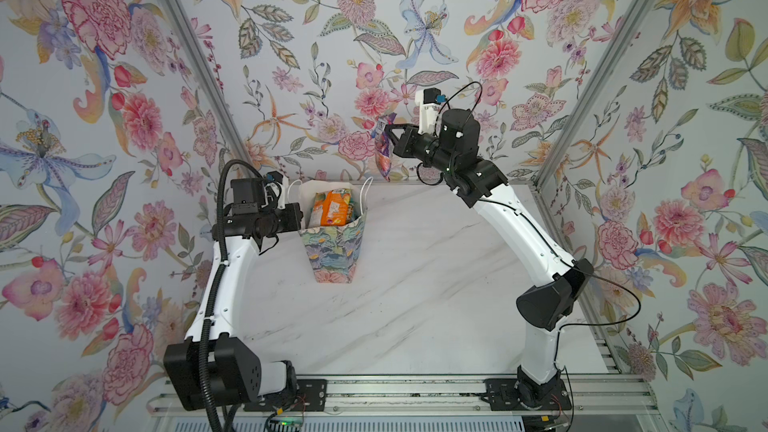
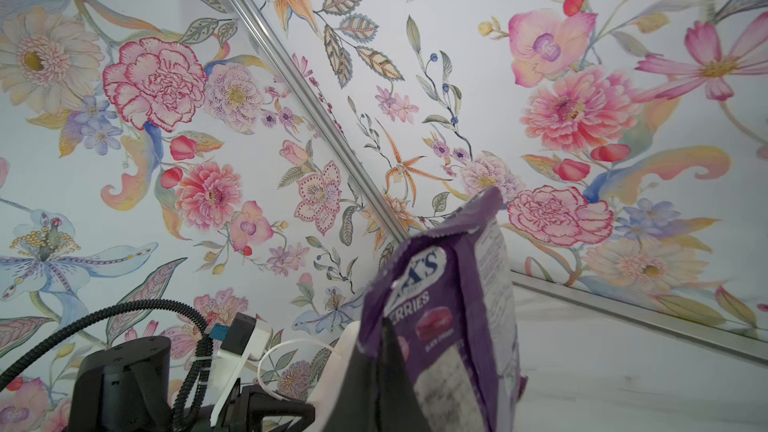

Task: Place the snacks into the paper bag
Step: 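Lift the purple Berries bag with the right gripper over the paper bag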

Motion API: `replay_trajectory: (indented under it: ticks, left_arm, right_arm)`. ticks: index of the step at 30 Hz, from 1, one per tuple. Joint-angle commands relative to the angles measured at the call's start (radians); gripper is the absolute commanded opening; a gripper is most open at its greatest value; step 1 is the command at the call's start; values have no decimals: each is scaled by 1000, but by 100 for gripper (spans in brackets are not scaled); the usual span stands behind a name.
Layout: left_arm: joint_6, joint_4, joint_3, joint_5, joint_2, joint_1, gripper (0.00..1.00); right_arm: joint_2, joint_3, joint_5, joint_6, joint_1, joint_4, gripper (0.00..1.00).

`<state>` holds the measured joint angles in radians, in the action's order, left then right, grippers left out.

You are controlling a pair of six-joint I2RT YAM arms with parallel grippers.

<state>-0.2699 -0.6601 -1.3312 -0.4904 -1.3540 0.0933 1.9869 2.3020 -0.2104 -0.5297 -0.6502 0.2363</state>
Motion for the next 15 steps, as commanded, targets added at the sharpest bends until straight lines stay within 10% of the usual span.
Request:
replay_trajectory:
  ticks: [1,15]
  left_arm:
    - [-7,6,11,-24,16,-6,4]
    - [-8,8,20,-25,26,-6,4]
  right_arm:
    - [78,129,-30,20,-42,36,0]
    - [218,286,-128,-24,-168,15,0]
